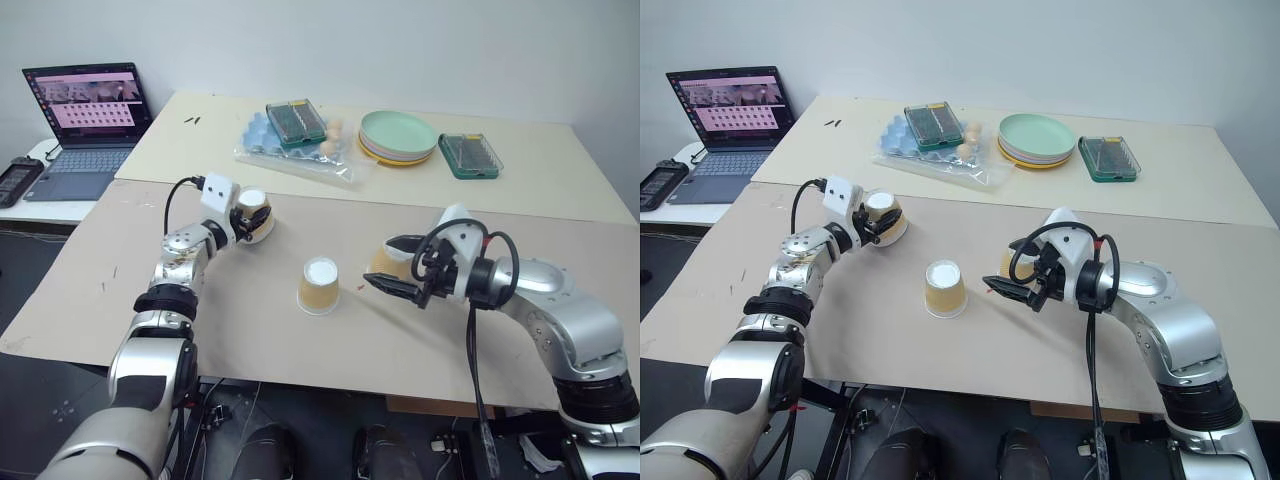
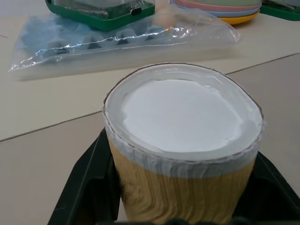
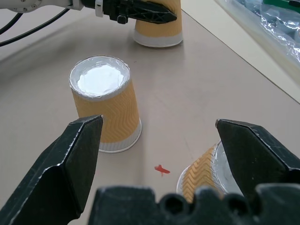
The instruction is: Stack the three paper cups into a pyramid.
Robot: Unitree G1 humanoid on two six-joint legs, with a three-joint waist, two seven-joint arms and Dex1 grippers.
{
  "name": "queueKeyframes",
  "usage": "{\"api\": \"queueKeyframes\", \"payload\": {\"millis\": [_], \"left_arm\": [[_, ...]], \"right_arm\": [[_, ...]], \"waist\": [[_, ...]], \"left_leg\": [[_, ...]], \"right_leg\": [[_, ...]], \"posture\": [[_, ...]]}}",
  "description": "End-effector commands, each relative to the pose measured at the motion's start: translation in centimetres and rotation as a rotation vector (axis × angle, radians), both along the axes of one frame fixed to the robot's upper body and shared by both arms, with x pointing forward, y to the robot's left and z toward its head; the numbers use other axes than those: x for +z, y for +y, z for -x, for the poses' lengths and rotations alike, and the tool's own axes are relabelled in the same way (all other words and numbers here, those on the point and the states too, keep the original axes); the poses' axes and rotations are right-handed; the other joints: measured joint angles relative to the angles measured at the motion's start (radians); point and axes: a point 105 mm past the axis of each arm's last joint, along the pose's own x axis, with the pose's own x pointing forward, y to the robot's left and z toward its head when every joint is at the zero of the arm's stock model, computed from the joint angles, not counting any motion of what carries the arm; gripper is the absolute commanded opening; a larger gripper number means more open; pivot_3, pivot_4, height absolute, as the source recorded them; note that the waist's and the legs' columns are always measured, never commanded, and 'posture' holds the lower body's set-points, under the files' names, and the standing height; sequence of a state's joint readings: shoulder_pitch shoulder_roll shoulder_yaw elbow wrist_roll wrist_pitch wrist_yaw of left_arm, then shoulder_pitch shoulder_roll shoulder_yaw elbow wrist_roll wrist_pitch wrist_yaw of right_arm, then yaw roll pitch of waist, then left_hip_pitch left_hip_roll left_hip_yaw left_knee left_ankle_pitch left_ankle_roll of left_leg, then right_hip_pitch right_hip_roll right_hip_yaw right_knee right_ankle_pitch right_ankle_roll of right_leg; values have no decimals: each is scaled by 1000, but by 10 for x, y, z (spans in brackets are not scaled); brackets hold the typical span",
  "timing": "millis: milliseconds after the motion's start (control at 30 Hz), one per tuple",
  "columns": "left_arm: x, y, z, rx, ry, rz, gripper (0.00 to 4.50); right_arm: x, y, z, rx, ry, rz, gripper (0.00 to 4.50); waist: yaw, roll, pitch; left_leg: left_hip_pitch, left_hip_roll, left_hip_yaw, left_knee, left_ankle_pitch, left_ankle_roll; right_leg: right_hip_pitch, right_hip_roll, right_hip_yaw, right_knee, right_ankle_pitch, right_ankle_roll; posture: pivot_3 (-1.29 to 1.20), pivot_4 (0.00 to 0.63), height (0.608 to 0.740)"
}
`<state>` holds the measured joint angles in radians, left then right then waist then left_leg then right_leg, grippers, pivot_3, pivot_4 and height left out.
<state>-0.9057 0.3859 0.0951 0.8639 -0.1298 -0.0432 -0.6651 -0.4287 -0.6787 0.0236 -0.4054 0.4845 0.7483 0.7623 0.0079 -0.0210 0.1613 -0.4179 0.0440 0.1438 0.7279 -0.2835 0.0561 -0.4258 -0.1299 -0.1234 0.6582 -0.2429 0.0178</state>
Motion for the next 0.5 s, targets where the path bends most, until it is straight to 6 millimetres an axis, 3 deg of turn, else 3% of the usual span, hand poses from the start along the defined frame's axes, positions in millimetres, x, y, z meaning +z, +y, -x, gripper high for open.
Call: {"api": "queueKeyframes", "payload": {"millis": [33,133,233,367,500], "left_arm": [[38,-18,37,-232,-167,-21,2374],[28,-27,79,-427,-108,-76,2374],[17,-29,105,-523,-35,-112,2374],[-1,-18,122,-566,71,-174,2374],[-6,-19,122,-586,103,-191,2374]], "right_arm": [[12,3,3,18,-49,-5,4500],[9,1,2,8,-43,1,4500],[9,0,2,6,-41,1,4500],[9,0,2,0,-41,-2,4500],[9,-1,3,-6,-42,-3,4500]], "waist": [[-2,0,0],[-15,0,0],[-21,0,0],[-16,0,0],[-12,0,0]], "left_leg": [[0,0,0,0,0,0],[-1,1,0,0,0,0],[-1,1,0,0,0,0],[2,1,0,2,0,0],[3,1,0,1,0,0]], "right_leg": [[0,0,0,2,0,0],[-1,0,1,2,0,0],[-2,0,1,4,0,0],[1,0,1,1,0,0],[1,0,2,2,0,0]], "posture": [[0,150,706],[0,150,706],[0,150,706],[0,150,706],[0,150,706]]}}
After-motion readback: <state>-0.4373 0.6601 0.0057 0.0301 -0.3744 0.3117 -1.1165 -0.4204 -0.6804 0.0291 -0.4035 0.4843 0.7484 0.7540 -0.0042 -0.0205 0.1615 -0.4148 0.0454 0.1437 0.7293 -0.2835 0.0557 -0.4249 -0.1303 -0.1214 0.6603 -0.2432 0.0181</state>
